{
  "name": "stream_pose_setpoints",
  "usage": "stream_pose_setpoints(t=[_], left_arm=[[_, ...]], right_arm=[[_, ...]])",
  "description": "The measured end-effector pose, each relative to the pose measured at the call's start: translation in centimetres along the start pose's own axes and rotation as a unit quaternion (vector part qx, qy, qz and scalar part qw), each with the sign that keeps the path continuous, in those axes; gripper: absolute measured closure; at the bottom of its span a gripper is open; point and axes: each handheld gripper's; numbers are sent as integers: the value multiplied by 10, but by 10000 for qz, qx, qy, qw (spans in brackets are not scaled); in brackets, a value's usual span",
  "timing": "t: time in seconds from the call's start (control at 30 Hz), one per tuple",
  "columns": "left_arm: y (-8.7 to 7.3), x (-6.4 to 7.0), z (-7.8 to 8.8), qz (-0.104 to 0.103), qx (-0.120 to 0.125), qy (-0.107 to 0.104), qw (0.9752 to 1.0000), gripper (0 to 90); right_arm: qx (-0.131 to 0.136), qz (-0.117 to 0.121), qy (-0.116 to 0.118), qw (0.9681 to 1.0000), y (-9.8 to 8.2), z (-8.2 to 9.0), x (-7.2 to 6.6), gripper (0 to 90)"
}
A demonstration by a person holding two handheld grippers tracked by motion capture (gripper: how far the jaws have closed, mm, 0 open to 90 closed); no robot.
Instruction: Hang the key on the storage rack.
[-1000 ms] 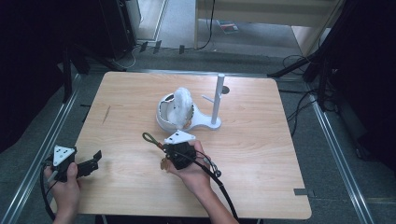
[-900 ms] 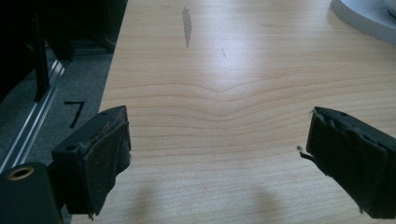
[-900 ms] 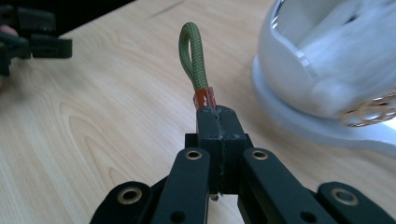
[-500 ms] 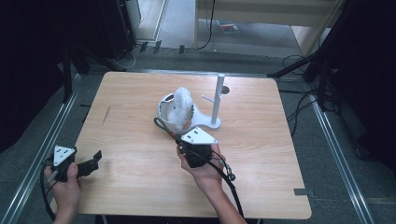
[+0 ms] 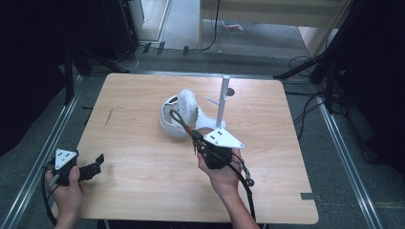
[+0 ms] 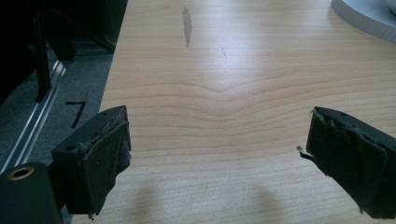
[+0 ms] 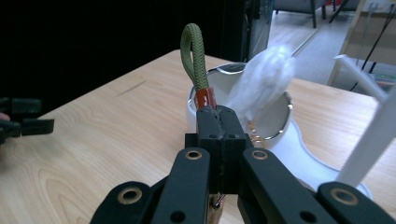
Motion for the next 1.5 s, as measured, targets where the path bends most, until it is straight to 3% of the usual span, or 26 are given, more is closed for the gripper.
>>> stream_pose_setpoints(t=[0.4,0.7,0.83,1.2,1.5], left_arm=[[0,0,0,-20,-30,-1,10000,70],[0,1,1,-30,37,-9,10000,70],[0,1,1,-48,49,3,10000,70],[0,1,1,-53,34,1,10000,70],[0,1,1,-49,33,8,10000,70]], right_arm=[[373,-383,-217,9983,7,20,30,900],[492,-362,-416,9973,12,35,46,900],[589,-472,-486,9960,12,41,55,900],[773,-707,-625,9925,13,48,76,900],[850,-859,-642,9906,14,51,86,900]])
Point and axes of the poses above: each handheld gripper's, and its own axes: z roughly backward along the jaws, y roughly out of its top, x roughly to its right
